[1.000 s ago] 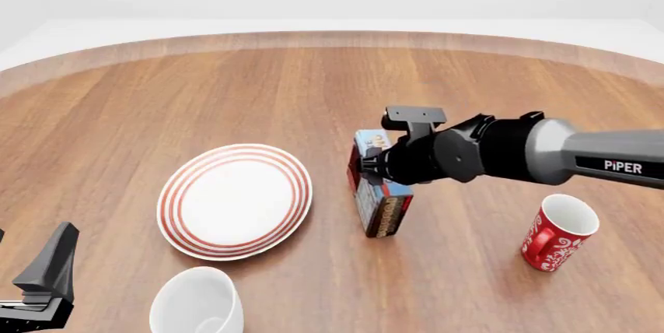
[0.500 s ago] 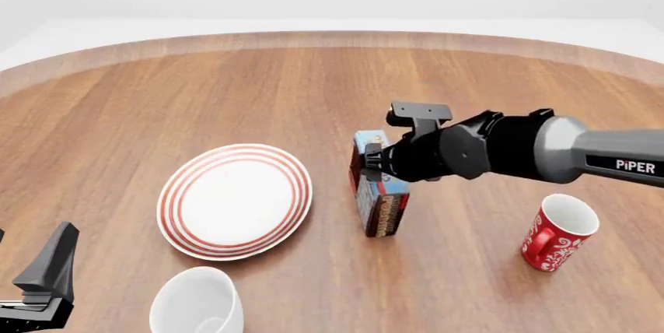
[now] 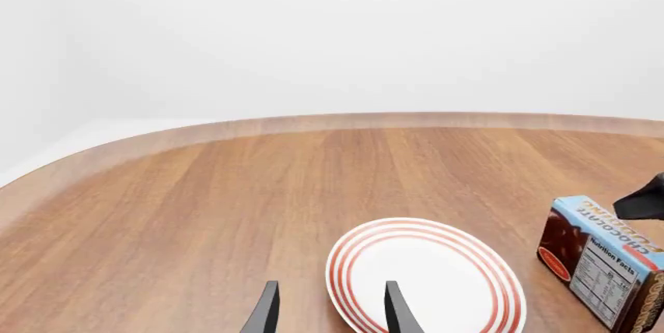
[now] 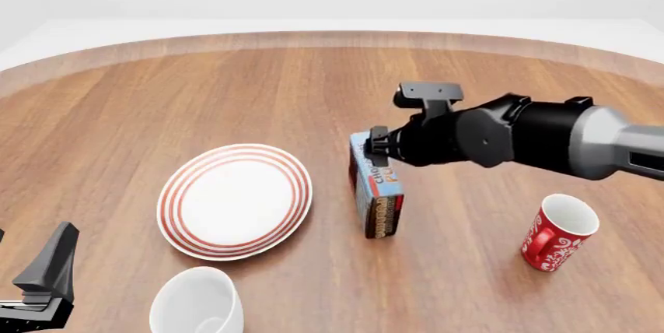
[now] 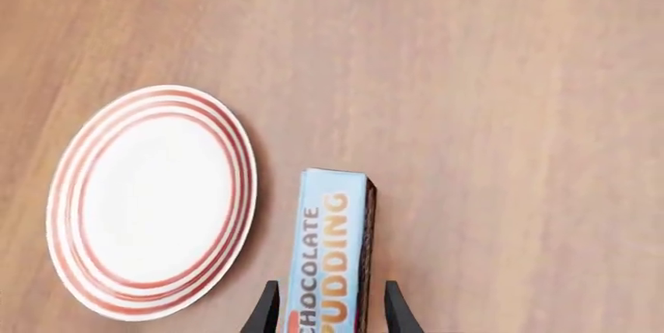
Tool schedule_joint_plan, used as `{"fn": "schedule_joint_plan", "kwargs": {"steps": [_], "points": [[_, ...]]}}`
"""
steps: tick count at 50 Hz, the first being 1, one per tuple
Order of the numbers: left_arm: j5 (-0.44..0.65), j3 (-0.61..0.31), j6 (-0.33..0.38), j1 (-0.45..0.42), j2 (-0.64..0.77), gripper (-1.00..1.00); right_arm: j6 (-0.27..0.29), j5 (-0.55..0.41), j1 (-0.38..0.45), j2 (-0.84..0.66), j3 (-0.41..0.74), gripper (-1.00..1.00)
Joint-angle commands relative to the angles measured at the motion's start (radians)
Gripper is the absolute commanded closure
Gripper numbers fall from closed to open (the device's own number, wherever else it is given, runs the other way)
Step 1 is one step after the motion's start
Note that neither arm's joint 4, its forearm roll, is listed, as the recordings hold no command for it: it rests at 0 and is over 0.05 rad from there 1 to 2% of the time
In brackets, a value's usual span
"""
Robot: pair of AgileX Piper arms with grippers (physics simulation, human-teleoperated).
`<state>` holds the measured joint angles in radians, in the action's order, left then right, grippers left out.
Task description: Pick up the white mug and put it on the plate, and put the chocolate pudding to the right of the plate.
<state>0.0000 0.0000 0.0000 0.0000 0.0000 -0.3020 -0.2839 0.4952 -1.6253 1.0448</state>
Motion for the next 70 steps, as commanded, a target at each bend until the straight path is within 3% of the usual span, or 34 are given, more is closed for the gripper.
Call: {"fn": "schedule_joint_plan", "kwargs": {"steps": [1,24,38,39,57,70], "points": [[0.0,0.0,0.0,0.0,0.0,-1.0,0.02,-0.007,0.0,0.04,-0.007,-1.0],[0.0,0.0,0.0,0.0,0.0,-1.0,0.053,-0.012,0.009,0.143,-0.058,-1.0],[0.0,0.0,0.0,0.0,0.0,-1.0,0.074,0.013,0.013,0.24,-0.145,-1.0],[0.0,0.0,0.0,0.0,0.0,-1.0,0.097,0.016,0.013,0.252,-0.152,-1.0],[0.0,0.0,0.0,0.0,0.0,-1.0,0.105,0.054,0.045,0.365,-0.264,-1.0],[0.0,0.0,0.0,0.0,0.0,-1.0,0.174,0.13,0.059,0.433,-0.362,-1.0]]}}
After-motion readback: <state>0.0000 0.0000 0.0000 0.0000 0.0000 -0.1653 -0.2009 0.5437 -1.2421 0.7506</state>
